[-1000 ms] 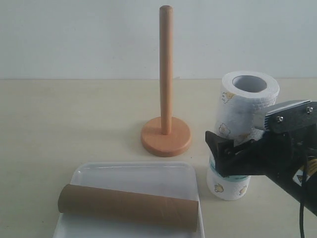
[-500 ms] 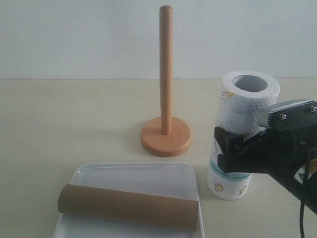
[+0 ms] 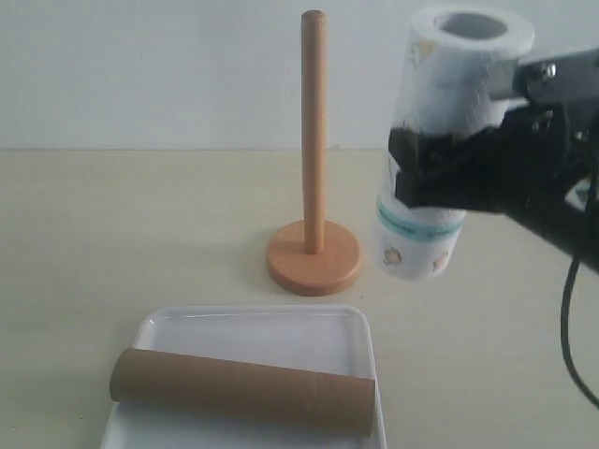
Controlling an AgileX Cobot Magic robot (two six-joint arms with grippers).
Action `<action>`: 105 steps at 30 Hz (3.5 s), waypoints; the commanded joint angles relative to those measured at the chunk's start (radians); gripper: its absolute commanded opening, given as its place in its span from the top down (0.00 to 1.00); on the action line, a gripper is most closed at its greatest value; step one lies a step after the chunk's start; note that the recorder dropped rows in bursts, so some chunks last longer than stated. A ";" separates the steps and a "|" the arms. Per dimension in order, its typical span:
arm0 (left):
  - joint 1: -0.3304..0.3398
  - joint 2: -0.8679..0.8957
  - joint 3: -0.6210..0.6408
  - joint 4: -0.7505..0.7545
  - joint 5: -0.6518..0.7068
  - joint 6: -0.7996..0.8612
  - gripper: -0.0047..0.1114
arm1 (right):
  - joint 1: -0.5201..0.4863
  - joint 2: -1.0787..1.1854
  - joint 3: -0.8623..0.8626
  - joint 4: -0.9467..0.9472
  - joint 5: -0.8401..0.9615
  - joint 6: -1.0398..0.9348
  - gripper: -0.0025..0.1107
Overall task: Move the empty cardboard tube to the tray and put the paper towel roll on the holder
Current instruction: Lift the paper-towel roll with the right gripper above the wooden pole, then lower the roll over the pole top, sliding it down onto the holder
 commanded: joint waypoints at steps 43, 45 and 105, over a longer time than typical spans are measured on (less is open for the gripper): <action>0.002 -0.003 0.004 0.002 -0.001 -0.007 0.92 | 0.000 0.246 -0.974 0.000 0.655 -0.067 0.97; 0.002 -0.003 0.004 0.002 -0.001 -0.007 0.92 | 0.000 0.257 -0.974 -0.002 0.645 -0.077 0.97; 0.002 -0.003 0.004 0.002 -0.001 -0.007 0.92 | 0.000 0.583 -0.538 -0.009 0.119 0.038 0.97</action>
